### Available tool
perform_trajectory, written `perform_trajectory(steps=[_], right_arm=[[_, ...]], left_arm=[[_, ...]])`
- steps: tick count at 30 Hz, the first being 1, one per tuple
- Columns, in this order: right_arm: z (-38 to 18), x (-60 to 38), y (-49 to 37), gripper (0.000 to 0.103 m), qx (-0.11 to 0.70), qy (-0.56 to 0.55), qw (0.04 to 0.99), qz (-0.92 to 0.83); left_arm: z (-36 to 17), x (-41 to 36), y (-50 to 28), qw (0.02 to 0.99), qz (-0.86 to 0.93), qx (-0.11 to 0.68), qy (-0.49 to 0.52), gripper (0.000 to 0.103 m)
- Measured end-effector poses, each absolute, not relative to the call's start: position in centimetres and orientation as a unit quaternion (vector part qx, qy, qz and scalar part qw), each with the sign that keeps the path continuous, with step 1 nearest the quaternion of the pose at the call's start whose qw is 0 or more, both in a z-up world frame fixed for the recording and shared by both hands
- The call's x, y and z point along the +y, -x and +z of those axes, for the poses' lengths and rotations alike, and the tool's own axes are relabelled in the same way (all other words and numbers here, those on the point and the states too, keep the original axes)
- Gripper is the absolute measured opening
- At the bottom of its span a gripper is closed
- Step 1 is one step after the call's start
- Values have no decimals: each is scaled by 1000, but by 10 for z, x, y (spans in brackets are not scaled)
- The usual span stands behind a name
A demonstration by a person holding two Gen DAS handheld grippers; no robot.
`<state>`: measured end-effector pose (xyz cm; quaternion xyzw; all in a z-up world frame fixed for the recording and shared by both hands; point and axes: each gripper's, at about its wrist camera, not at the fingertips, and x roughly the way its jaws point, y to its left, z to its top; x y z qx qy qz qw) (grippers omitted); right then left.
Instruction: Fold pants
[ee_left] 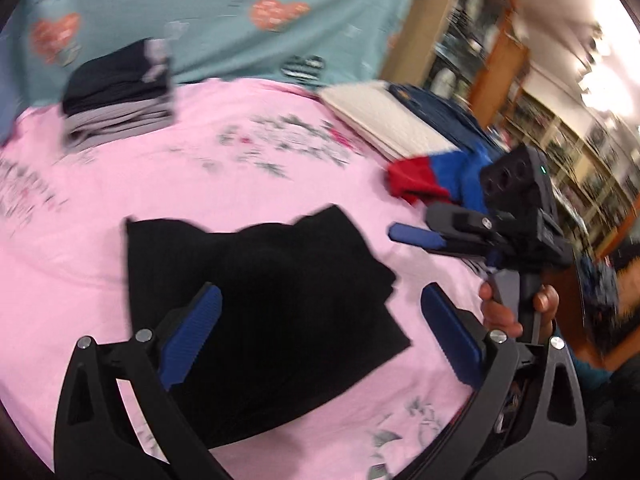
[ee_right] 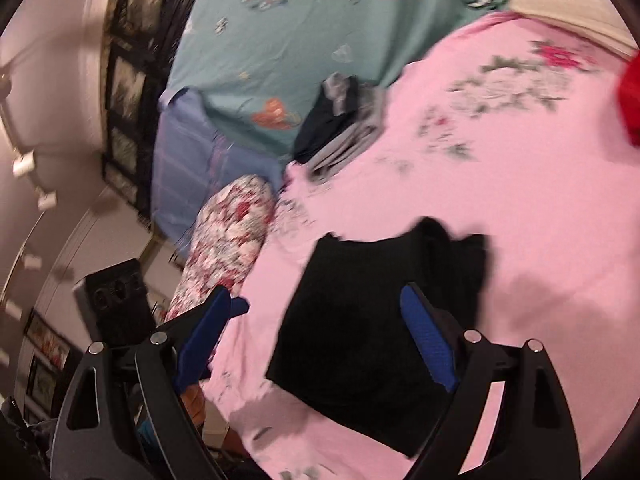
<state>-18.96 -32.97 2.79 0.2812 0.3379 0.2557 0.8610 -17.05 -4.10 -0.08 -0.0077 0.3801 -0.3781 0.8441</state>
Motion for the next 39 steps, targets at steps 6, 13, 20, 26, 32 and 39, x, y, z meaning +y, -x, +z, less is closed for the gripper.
perform_trajectory(steps=[6,13,20,26,32,39], right_arm=[[-38,-317,142,86,464,-250,835,161],[1,-352,170,90,437,-261,843,175],[-43,-381,183,92,512,-288,798,131],[-50,-373,193,92,529,-307,777,148],[-53,-357,186,92,579,-325,727,174],[-58,-348,162,92,560,-355,727,181]], left_arm=[[-18,29,137,865,-266,422,64,101],[-60,41,109,829,-254,488,95,101],[-77,30,104,811,-277,509,78,101],[-84,25,104,795,-293,525,86,101],[-90,15,103,782,-312,533,79,101],[-104,12,98,767,-319,549,94,101]])
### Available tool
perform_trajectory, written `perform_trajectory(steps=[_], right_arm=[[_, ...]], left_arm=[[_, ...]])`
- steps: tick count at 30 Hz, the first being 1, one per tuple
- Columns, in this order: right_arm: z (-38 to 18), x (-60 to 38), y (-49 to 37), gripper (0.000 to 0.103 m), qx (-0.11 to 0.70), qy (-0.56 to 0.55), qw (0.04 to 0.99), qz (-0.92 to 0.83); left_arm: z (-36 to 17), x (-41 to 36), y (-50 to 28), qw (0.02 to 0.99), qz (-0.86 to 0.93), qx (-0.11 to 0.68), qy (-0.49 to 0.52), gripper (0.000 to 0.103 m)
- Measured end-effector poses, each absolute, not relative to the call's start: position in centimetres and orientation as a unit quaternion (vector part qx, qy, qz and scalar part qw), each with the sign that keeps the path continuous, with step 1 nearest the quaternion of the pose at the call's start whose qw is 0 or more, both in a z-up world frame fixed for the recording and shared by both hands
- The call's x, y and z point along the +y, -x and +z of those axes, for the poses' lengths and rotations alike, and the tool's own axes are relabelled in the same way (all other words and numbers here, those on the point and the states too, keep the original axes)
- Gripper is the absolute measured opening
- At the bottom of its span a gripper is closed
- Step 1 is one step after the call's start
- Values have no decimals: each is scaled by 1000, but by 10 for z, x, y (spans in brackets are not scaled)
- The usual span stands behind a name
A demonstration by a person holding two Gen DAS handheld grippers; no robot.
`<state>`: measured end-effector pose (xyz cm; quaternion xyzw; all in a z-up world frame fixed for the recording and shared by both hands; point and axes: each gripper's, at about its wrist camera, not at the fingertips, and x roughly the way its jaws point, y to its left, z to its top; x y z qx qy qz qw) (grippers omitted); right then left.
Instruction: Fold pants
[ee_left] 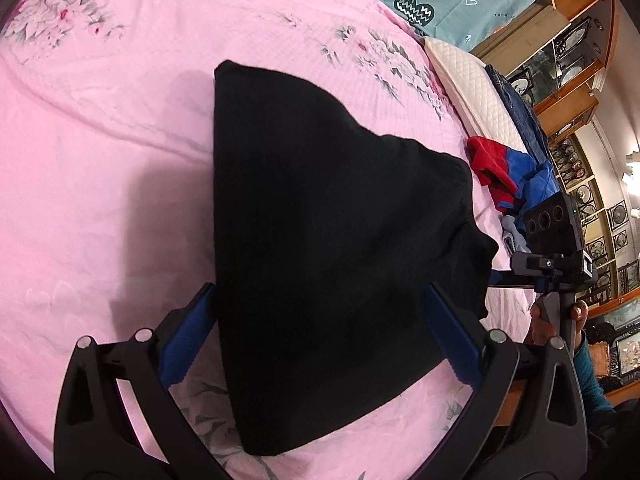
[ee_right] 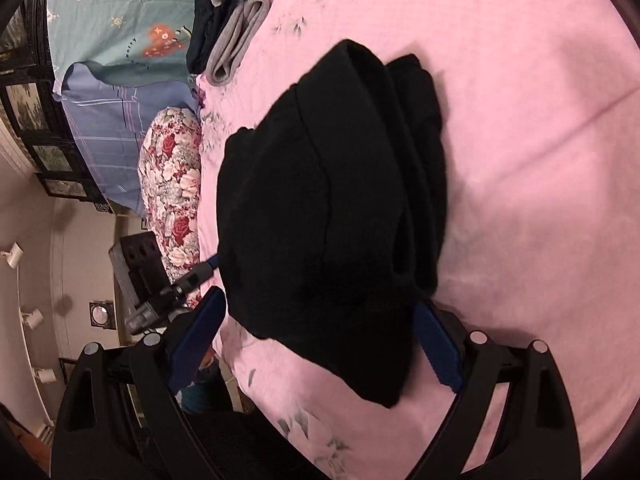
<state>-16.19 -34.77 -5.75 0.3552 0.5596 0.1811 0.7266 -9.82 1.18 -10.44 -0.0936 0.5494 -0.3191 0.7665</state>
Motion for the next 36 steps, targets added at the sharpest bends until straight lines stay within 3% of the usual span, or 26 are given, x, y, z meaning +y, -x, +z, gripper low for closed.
perform_trajectory(steps=[14,16,17,18,20,29,36], right_arm=[[-56,-332,168,90,548,-316,759,151],[-58,-325,166,76,547,-304,765,154],[-60,-325,167,51,549,-298,766,150],[-64,-329,168,36,554,-295,765,145],[-69,-340,173,27,547,-307,766,146],[-70,-350,181,24,535,-300,774,156],[-67,-344,187,24,533,-280,784,148]], left_arm=[[-117,10,95,750,-346,554,107,101],[-117,12,95,748,-350,553,111,101],[-118,14,95,747,-351,553,114,101],[-118,14,94,746,-352,553,117,101],[-119,14,92,744,-355,553,121,101],[-120,2,83,752,-347,549,112,101],[-119,-16,89,776,-331,535,46,101]])
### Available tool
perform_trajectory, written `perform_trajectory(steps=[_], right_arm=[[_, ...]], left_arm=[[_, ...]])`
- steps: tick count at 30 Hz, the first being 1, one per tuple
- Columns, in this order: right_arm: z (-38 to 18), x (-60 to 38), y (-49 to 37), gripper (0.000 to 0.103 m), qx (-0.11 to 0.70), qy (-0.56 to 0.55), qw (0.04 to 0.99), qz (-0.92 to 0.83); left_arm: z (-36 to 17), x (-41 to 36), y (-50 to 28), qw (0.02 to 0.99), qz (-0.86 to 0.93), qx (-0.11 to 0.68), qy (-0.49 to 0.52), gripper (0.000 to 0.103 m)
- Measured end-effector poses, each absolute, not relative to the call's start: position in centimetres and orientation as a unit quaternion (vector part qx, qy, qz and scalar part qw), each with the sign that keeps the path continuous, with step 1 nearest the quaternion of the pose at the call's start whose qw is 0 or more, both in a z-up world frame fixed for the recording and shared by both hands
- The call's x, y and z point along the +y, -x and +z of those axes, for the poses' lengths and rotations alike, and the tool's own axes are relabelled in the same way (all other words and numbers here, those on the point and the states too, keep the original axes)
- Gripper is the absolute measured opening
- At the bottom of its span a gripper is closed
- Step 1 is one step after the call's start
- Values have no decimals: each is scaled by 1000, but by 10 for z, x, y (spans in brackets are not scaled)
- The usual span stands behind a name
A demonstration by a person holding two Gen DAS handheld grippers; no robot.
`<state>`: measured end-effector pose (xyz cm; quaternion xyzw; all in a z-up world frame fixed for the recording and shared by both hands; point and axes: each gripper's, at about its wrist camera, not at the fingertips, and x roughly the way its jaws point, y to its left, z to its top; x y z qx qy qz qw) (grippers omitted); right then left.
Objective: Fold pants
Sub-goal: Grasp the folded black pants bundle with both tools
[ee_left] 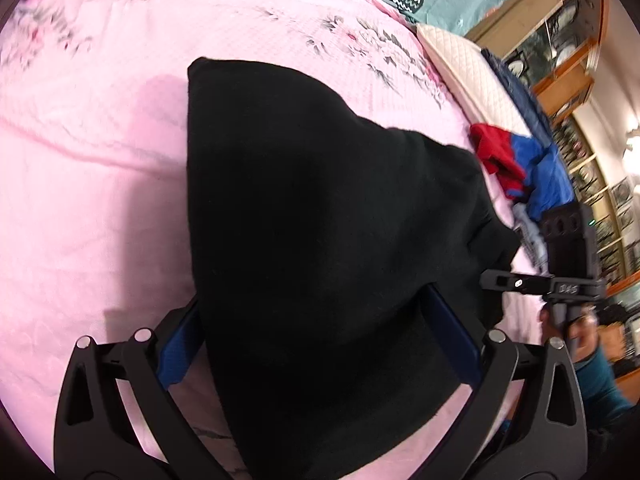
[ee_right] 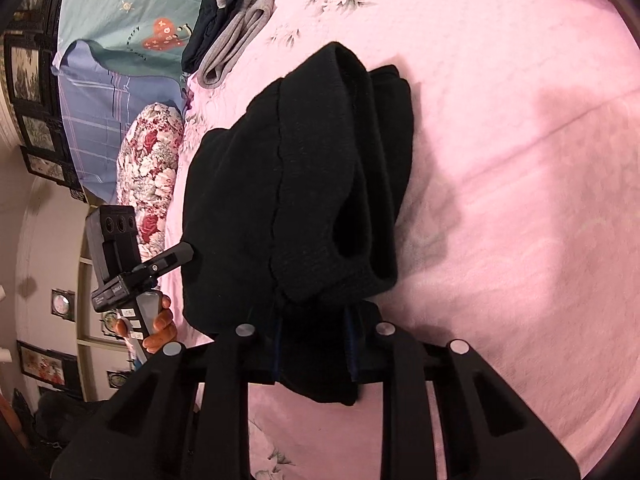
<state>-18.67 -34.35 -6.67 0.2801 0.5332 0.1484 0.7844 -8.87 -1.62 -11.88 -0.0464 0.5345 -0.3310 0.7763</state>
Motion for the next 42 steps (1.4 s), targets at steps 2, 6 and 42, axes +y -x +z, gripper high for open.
perform_trajectory(steps=[2,6,42], right_arm=[[-64,-339,186,25,535,-266,789,143],[-63,-336,185,25,536,-263,790,136],[-63,-332,183,25,535,-252,796,129]], left_arm=[[-119,-19,90,781,-328,531,36,100],[-119,-20,89,783,-326,529,31,100],[-102,-36,112,827,-309,466,-65,47]])
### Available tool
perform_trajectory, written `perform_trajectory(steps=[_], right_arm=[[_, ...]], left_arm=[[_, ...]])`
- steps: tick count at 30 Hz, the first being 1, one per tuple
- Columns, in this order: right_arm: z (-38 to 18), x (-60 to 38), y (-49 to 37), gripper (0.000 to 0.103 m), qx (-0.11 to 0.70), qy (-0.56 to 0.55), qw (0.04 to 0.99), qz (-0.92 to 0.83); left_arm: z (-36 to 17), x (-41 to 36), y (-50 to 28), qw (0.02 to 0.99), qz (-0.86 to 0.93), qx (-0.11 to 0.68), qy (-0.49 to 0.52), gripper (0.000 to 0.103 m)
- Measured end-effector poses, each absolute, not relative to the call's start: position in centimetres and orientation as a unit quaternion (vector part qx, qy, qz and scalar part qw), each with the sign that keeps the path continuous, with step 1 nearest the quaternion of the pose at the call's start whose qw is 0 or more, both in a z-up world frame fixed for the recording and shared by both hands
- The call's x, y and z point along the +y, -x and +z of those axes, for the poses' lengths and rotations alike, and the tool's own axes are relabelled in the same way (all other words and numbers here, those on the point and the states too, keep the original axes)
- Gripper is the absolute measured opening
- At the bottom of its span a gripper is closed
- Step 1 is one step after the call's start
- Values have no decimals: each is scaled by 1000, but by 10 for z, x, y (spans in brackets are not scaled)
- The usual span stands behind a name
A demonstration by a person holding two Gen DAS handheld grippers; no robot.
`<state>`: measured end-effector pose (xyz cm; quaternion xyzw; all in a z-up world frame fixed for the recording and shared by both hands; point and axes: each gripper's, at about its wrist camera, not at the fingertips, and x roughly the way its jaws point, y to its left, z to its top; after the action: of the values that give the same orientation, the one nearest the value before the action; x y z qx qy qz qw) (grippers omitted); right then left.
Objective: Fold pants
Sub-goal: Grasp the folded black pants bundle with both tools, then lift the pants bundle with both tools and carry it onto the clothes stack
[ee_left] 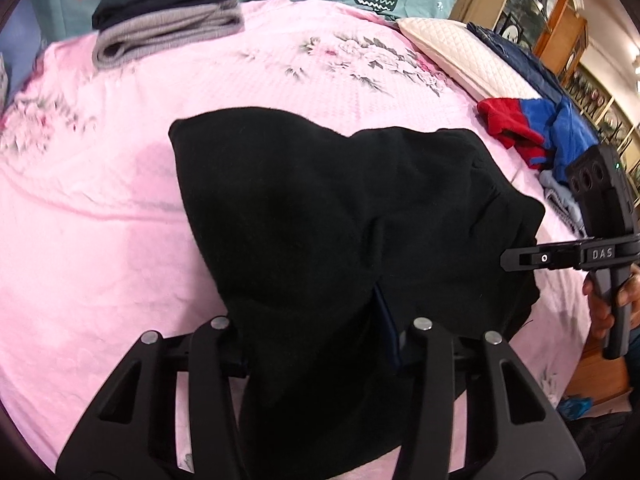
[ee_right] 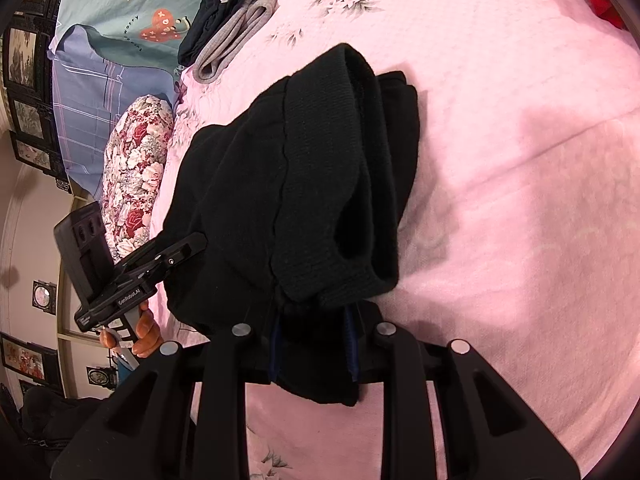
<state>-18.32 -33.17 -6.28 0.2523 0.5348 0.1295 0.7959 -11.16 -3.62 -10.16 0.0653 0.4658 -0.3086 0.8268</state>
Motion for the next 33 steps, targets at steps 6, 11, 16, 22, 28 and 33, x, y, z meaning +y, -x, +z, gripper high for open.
perform_trajectory(steps=[6,11,16,22,28,33], right_arm=[[-63,-331,184,25,530,-246,801,129],[-64,-331,182,25,529,-244,802,131],[-62,-329,184,26,526,-239,806,129],[-38,-322,178,23,507,-233,816,151],[15,-294,134,23,479,-175,837,199],[89,-254,48,22,417,-94,871,240]], left_arm=[[-100,-37,112,829,-303,465,-73,46],[-100,-38,113,829,-301,465,-75,46],[-97,-37,112,830,-303,464,-68,44],[-67,-24,100,835,-318,446,-41,36],[-3,-6,43,863,-302,403,-42,27],[88,9,-50,900,-251,351,-60,25]])
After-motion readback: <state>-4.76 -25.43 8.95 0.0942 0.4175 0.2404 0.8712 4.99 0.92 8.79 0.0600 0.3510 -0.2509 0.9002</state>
